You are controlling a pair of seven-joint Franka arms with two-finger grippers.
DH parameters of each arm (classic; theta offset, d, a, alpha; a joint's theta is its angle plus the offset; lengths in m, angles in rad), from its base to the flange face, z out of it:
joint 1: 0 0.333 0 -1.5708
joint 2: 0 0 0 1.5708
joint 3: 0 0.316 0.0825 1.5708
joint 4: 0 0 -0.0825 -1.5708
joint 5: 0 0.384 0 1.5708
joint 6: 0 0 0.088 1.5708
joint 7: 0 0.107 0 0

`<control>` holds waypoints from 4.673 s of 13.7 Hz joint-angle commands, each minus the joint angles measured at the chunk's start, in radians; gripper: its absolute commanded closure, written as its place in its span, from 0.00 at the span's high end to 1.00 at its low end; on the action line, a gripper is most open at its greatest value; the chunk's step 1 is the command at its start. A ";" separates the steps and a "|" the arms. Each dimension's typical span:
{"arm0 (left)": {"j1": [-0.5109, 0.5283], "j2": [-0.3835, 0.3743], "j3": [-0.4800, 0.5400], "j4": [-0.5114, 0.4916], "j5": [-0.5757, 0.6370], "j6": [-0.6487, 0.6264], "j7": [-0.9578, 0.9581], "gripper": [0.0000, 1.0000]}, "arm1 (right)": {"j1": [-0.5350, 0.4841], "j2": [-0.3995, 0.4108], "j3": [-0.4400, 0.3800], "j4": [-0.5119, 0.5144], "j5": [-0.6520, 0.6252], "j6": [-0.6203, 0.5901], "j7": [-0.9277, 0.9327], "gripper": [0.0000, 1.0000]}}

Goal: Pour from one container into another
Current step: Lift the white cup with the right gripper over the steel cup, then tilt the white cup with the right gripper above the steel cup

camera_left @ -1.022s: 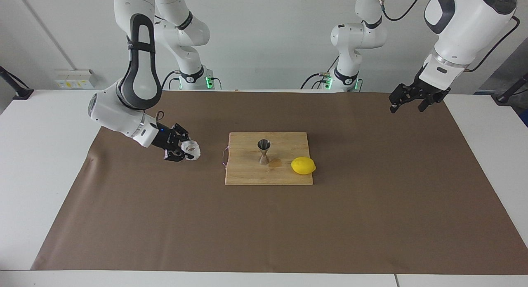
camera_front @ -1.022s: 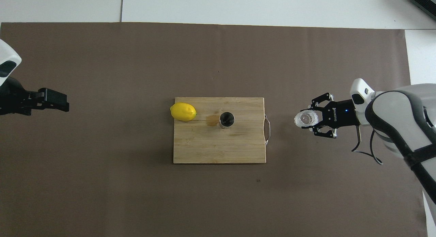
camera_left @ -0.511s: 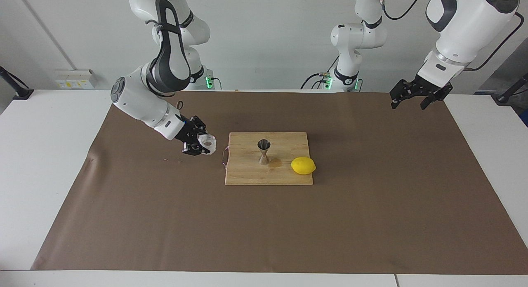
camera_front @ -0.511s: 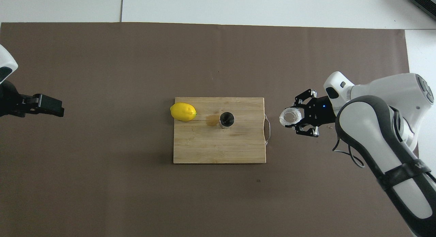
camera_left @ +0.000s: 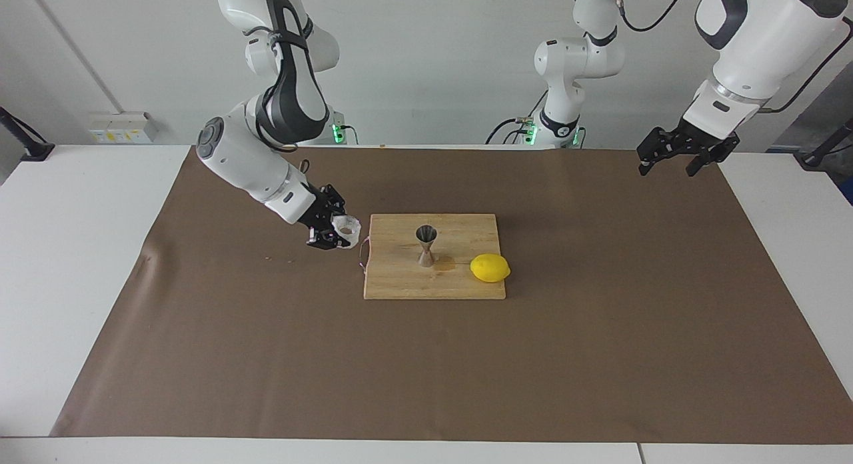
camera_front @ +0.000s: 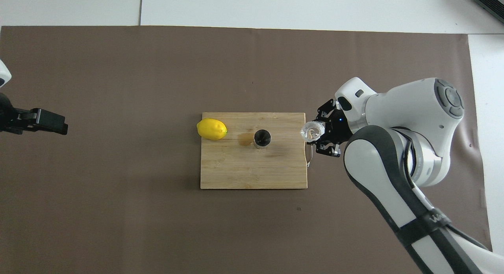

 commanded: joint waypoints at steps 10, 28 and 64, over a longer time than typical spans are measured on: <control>0.029 -0.011 -0.016 -0.007 0.012 -0.019 0.011 1.00 | 0.165 0.089 -0.001 0.147 -0.245 -0.013 0.234 0.05; 0.026 -0.011 -0.016 -0.007 0.012 -0.019 0.011 1.00 | 0.305 0.133 -0.001 0.247 -0.638 -0.104 0.391 0.01; 0.026 -0.011 -0.016 -0.007 0.012 -0.019 0.011 1.00 | 0.357 0.107 0.062 0.192 -0.990 -0.099 0.386 0.01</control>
